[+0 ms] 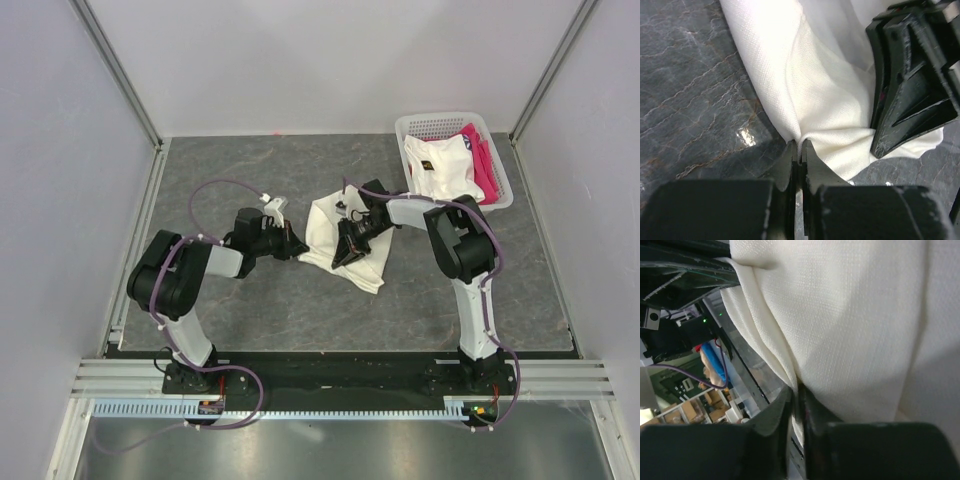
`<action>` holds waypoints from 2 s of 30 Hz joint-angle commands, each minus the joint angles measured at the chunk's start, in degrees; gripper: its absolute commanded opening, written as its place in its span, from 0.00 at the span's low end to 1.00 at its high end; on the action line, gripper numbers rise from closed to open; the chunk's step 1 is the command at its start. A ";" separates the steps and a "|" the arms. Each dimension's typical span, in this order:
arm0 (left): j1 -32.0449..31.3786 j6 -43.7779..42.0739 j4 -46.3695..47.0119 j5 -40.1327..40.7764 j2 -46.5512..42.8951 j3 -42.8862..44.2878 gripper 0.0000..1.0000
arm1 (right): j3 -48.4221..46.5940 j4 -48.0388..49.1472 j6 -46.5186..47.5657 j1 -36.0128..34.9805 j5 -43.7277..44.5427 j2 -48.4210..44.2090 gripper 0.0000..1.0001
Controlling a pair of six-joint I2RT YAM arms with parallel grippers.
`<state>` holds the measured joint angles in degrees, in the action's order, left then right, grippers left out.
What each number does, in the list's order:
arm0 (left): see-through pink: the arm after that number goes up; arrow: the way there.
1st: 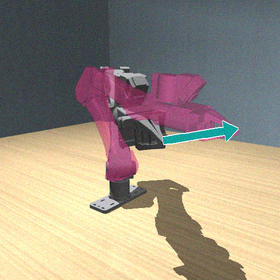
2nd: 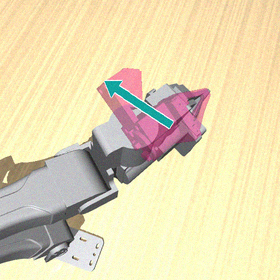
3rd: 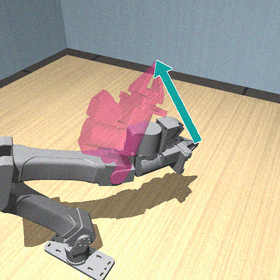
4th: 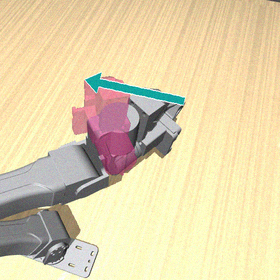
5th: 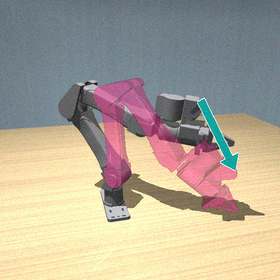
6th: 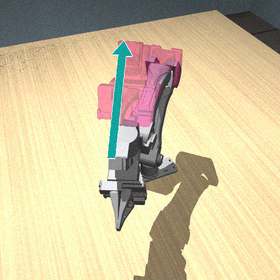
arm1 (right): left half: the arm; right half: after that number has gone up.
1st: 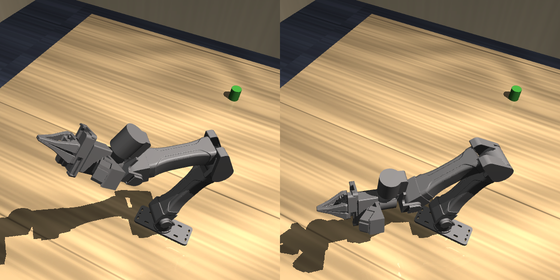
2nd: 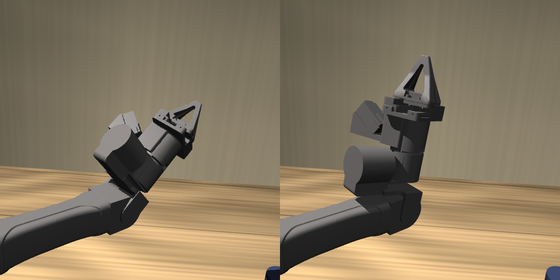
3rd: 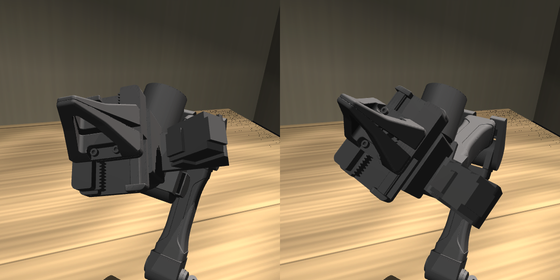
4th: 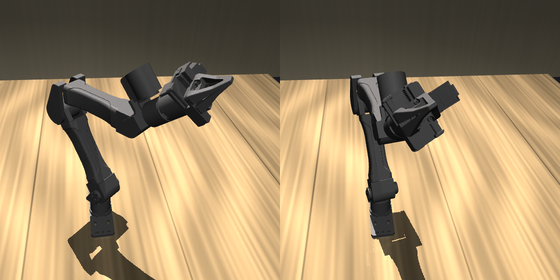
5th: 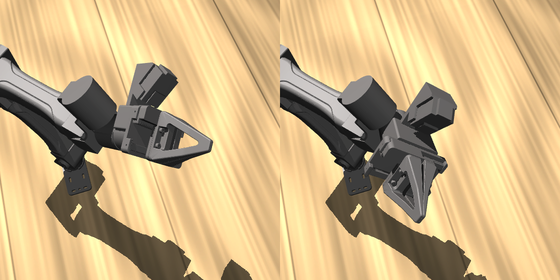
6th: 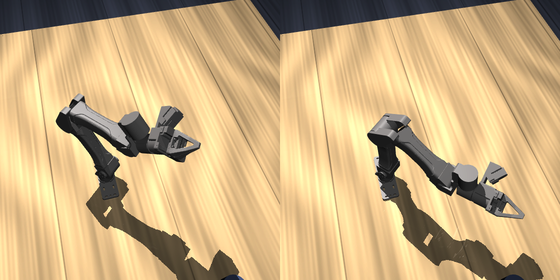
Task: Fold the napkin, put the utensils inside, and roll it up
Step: Roll the napkin with the utensil
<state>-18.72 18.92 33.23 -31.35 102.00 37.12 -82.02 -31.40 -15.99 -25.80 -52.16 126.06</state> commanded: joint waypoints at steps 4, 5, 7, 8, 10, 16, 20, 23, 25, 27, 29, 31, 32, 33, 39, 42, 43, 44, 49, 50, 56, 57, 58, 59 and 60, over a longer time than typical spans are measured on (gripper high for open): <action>0.26 -1.07 -12.91 5.07 -2.76 1.10 0.02 | -2.10 -3.06 6.05 -0.12 12.95 -10.72 0.47; 0.26 -1.08 -13.54 5.42 -2.94 1.28 0.02 | -1.31 -3.06 7.01 -0.39 15.66 -12.05 0.50; 0.26 -1.25 -15.38 5.43 -3.29 2.07 0.02 | -0.25 -2.62 10.26 -1.87 18.83 -16.18 0.54; 0.35 -1.16 -15.91 5.43 -3.29 2.34 0.02 | 1.32 -2.36 11.32 -2.58 22.42 -17.59 0.57; 0.26 -1.16 -17.49 5.60 -3.03 3.56 0.02 | 3.26 -0.69 14.56 -5.55 28.14 -21.72 0.60; 0.26 -0.99 -25.58 6.13 -2.24 7.69 0.02 | 11.70 4.67 20.73 -15.05 47.84 -29.46 0.67; 0.26 -0.64 -29.27 6.13 -1.54 9.72 0.02 | 15.21 6.00 23.54 -18.58 53.73 -30.52 0.67; 0.26 -0.46 -31.73 6.39 -1.10 10.95 0.02 | 16.62 6.00 24.34 -21.13 56.46 -30.43 0.67; 0.35 -0.46 -32.87 6.66 -0.84 11.56 0.02 | 17.33 6.26 24.60 -22.35 58.39 -29.82 0.67; 0.44 -0.55 -32.88 7.01 -0.57 11.74 0.02 | 17.94 6.35 24.86 -22.89 60.68 -29.03 0.67; 0.35 -0.64 -32.88 7.18 -0.48 12.01 0.02 | 18.47 6.87 25.04 -23.77 62.17 -28.77 0.67; 0.35 -0.64 -34.46 7.18 -0.22 12.36 0.02 | 18.65 6.96 25.48 -24.03 62.01 -28.15 0.65; 0.35 -0.64 -34.64 7.18 -0.22 12.45 0.02 | 18.65 6.79 25.74 -24.03 61.48 -27.89 0.64; 0.35 -0.64 -34.73 7.18 -0.13 12.53 0.02 | 18.65 6.70 25.92 -24.12 60.96 -27.28 0.63; 0.61 -1.16 -35.78 7.18 0.31 13.85 0.02 | 18.30 4.68 26.01 -24.21 61.03 -24.38 0.48; 0.70 -1.43 -36.22 7.01 0.57 14.38 0.02 | 17.77 3.45 25.75 -24.12 62.44 -22.36 0.46; 0.88 -1.60 -36.31 7.01 0.66 14.55 0.02 | 17.42 3.01 25.74 -24.12 63.05 -21.74 0.44; 0.88 -1.69 -36.48 6.75 0.83 14.73 0.02 | 17.16 2.05 25.74 -24.12 63.15 -21.21 0.43; 0.97 -2.74 -37.80 5.87 1.80 16.57 0.02 | 15.14 -1.38 25.57 -23.86 59.48 -18.04 0.27; 1.05 -3.27 -38.15 5.87 2.33 16.93 0.02 | 14.70 -2.69 25.48 -23.86 58.06 -17.69 0.23; 2.11 -6.78 -45.00 6.39 4.70 23.24 0.02 | 10.22 -8.50 23.81 -21.84 39.39 -17.34 0.02; 2.28 -7.05 -45.62 6.22 5.40 23.78 0.02 | 9.60 -8.77 23.46 -20.96 36.89 -17.34 0.01; 2.46 -7.40 -46.67 5.43 5.67 24.31 0.02 | 9.34 -9.12 23.46 -20.43 33.82 -17.34 0.00; 2.81 -8.01 -47.03 5.17 5.93 25.01 0.02 | 9.07 -9.38 23.46 -19.82 28.75 -17.08 0.00; 2.90 -8.11 -47.38 4.99 6.37 25.10 0.02 | 8.81 -9.56 23.46 -18.51 25.74 -16.81 0.00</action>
<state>-17.32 15.94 -9.39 -27.68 106.15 59.75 -71.46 -35.46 8.67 -46.65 -7.62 107.59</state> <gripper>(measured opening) 0.044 0.026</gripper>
